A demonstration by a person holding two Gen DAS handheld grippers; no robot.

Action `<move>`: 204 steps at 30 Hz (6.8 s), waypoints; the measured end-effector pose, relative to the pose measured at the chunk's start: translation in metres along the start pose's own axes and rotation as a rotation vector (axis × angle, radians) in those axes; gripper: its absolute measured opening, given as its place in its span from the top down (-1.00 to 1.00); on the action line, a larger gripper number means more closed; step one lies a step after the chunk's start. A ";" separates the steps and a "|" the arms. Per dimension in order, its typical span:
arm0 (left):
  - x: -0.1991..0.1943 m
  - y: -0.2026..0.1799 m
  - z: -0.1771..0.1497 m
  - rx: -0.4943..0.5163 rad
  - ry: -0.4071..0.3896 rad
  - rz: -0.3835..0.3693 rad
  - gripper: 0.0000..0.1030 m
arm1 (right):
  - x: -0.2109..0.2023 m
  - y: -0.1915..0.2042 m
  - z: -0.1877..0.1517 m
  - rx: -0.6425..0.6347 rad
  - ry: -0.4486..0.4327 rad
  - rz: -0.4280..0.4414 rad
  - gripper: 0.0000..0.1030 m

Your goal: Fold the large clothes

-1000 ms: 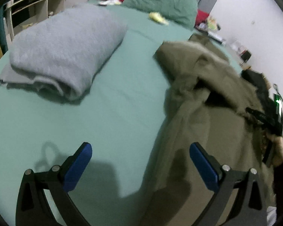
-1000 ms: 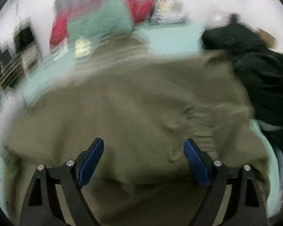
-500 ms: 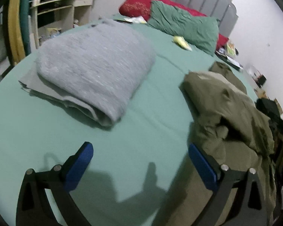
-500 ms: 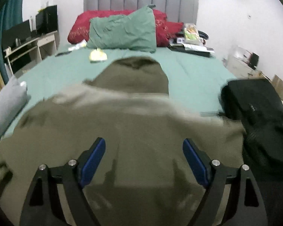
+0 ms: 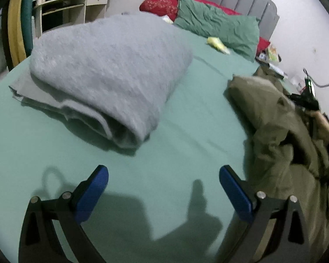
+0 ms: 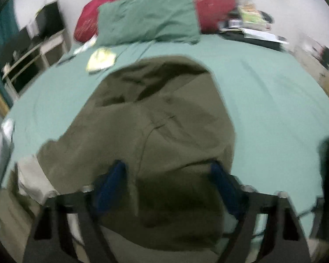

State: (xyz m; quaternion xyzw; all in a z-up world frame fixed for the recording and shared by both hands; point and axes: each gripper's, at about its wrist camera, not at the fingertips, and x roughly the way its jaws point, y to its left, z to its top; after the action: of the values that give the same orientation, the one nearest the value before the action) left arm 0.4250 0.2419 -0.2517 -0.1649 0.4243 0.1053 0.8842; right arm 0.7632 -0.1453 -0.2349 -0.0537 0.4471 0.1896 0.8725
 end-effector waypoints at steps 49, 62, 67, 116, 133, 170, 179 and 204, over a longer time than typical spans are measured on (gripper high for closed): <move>-0.042 -0.025 0.001 0.041 -0.063 -0.144 -0.96 | -0.229 0.145 -0.030 -0.900 -0.445 -0.435 0.93; -0.094 -0.071 -0.010 0.157 -0.088 -0.256 -0.96 | -0.175 0.197 -0.257 -0.615 0.023 -0.063 -0.10; -0.086 -0.079 -0.015 0.189 -0.077 -0.242 -0.96 | -0.228 0.171 -0.214 -0.470 -0.187 -0.089 -0.23; -0.150 -0.012 -0.174 0.093 0.128 -0.136 -0.96 | -0.372 -0.075 -0.517 0.542 -0.045 -0.202 -0.46; -0.153 -0.037 -0.233 0.247 0.243 -0.030 -0.14 | -0.371 -0.025 -0.540 0.517 -0.049 -0.023 0.91; -0.470 -0.009 -0.198 0.111 -0.196 -0.300 0.90 | -0.681 0.051 -0.548 0.488 -0.630 0.098 0.96; -0.418 -0.042 -0.113 0.107 -0.288 -0.325 0.90 | -0.628 0.016 -0.476 0.564 -0.654 0.083 0.95; -0.001 -0.088 0.072 -0.044 -0.024 -0.029 -0.43 | -0.233 -0.126 -0.256 0.486 -0.214 -0.180 -0.37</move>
State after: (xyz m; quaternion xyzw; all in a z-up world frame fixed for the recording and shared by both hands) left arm 0.5042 0.1880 -0.1912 -0.1891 0.4090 0.1039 0.8867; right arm 0.4931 -0.3945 -0.2106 0.1379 0.3783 0.0031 0.9153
